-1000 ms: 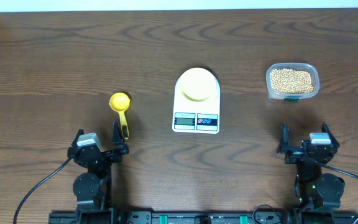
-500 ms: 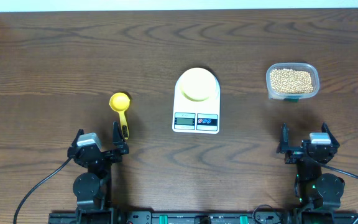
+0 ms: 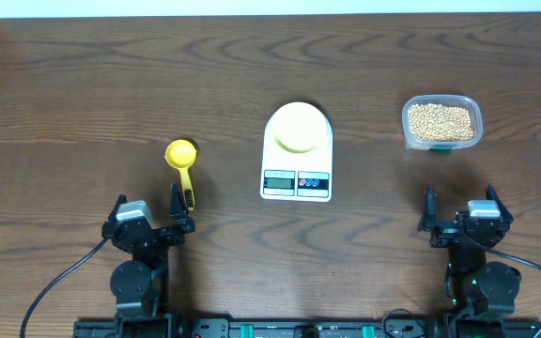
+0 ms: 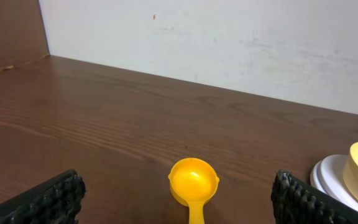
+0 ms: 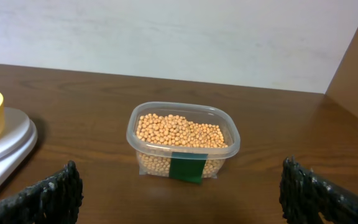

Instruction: Scoop item into bowl and weigh 50g on scale

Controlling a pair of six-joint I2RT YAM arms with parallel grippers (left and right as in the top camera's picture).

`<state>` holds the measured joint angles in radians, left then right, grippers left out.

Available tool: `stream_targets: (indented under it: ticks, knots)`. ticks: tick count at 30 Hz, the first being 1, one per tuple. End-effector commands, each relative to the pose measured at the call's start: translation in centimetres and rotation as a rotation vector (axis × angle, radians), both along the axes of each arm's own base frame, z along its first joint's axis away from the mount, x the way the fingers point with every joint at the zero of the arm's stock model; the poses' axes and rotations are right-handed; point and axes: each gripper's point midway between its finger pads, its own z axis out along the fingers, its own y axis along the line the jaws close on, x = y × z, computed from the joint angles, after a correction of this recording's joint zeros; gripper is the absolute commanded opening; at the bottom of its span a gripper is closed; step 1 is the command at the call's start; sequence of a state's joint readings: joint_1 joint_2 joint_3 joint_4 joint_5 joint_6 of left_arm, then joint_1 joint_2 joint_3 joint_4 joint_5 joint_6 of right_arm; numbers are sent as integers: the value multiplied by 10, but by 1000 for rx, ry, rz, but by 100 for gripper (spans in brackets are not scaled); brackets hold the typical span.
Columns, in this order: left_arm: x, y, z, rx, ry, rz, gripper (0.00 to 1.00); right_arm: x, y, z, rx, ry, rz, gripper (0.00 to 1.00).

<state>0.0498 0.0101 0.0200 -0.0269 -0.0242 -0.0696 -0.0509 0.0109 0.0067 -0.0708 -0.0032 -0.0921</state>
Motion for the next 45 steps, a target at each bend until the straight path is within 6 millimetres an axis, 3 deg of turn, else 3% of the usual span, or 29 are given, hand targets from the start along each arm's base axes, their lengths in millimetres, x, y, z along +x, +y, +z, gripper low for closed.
stream_targets:
  ticks: [1,29,40,45]
  knots:
    - [-1,2,-18,14,60,7,98,0,-2,0,-11,1,-9,99]
    - [-1,4,-14,28,44,21,98,0,-2,0,-11,1,-9,99]
    - [0,-3,15,42,-45,-24,98,0,-2,0,-11,1,-9,99]
    - [0,-6,37,30,-51,-37,98,0,-2,0,-11,1,-9,99]
